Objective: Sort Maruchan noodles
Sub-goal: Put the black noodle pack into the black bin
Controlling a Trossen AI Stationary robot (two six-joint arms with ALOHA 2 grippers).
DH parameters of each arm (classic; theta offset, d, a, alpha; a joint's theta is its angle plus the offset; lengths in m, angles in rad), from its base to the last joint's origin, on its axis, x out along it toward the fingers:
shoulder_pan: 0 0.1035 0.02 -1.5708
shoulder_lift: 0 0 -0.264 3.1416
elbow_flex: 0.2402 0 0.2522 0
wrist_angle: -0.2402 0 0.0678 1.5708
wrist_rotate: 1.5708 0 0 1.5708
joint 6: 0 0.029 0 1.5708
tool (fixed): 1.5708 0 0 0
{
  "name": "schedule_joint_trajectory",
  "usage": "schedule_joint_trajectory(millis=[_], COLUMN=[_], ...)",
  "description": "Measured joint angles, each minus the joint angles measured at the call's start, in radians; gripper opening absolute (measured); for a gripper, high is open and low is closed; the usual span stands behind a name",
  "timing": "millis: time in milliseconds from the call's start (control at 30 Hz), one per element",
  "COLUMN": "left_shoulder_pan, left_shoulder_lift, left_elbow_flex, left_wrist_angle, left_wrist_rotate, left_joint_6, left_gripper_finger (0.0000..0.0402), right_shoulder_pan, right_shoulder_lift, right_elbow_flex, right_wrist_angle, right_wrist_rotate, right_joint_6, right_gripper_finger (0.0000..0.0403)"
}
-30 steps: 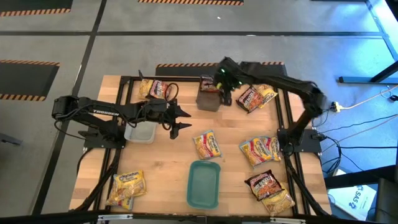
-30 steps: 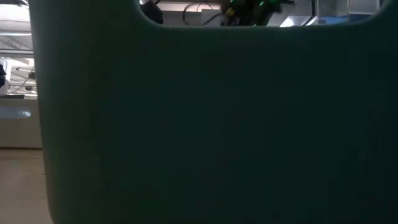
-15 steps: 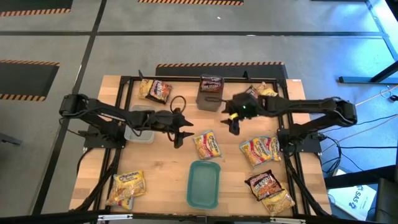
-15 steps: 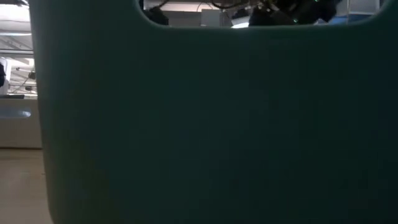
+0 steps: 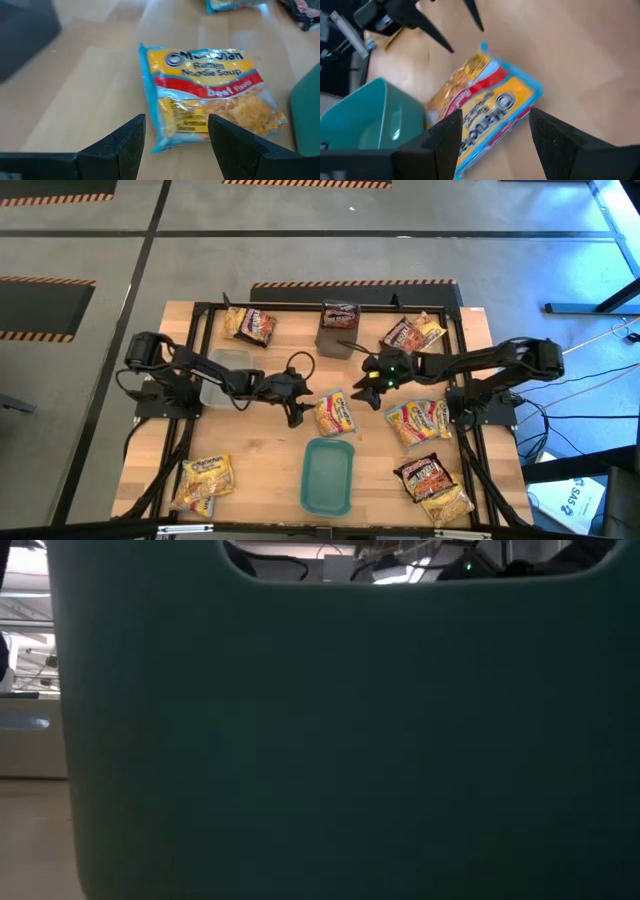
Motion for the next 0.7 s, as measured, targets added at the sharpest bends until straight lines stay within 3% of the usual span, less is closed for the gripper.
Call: schedule_joint_trajectory(millis=[367,533,700], left_shoulder_pan=[-0.024,-0.020,-0.016], left_shoulder_lift=[0.031,0.031,0.003], left_elbow_flex=[0.000,0.000,0.000], left_wrist_angle=[0.008,0.012,0.001], left_wrist_rotate=[-0.007,-0.007,-0.006], left_joint_6=[0.002,0.003,0.003], left_gripper_finger=[0.0209,0.0209,0.0209], right_shoulder_pan=[0.000,-0.011,-0.057], right_shoulder_lift=[0.154,0.158,0.108], right_elbow_flex=[0.005,0.013,0.035], right_wrist_angle=[0.078,0.112,0.104], right_wrist_rotate=[-0.120,-0.137,-0.258], right_joint_6=[0.024,0.009,-0.036], right_gripper_finger=[0.0214,0.0214,0.0214])
